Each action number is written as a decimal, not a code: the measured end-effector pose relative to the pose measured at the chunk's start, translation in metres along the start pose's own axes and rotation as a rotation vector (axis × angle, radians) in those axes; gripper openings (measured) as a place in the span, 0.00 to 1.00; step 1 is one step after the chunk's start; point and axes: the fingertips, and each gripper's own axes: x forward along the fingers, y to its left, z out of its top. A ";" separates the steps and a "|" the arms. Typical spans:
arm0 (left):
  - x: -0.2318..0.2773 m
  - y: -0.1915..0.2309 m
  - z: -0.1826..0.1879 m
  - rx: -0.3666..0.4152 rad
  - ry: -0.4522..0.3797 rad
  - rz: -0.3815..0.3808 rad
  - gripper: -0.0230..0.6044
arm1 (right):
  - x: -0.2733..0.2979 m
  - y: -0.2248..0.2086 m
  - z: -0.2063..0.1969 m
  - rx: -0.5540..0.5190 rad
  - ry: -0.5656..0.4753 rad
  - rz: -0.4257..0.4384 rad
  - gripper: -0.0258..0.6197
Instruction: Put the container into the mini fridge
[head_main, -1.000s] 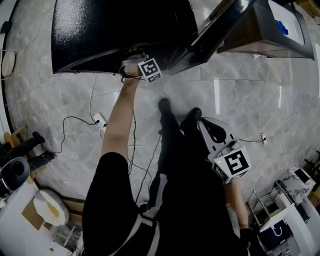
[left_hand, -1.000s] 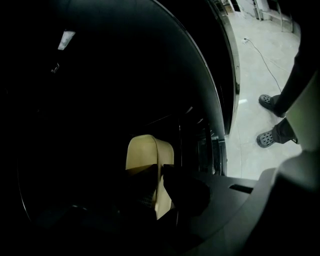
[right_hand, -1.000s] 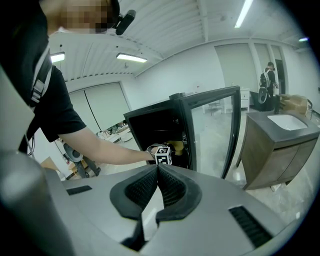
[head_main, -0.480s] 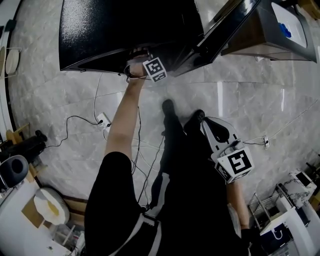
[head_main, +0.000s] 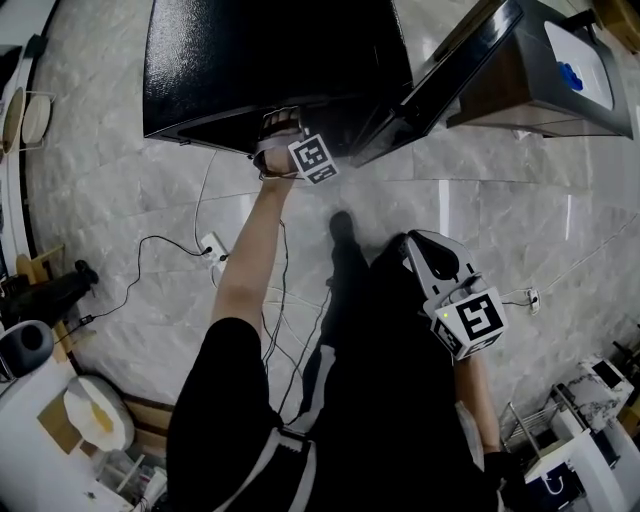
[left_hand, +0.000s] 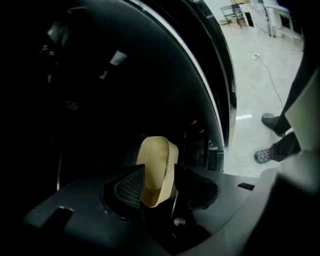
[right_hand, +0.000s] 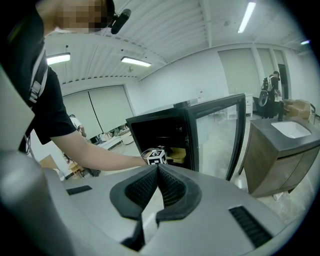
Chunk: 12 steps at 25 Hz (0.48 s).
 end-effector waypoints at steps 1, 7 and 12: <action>-0.005 0.001 -0.001 -0.023 0.002 0.004 0.32 | 0.001 0.000 0.003 -0.004 -0.007 0.003 0.07; -0.035 0.001 -0.007 -0.123 0.025 0.013 0.32 | 0.002 0.003 0.020 -0.020 -0.046 0.022 0.07; -0.057 0.004 -0.010 -0.206 0.004 0.014 0.32 | 0.003 0.004 0.031 -0.052 -0.081 0.041 0.07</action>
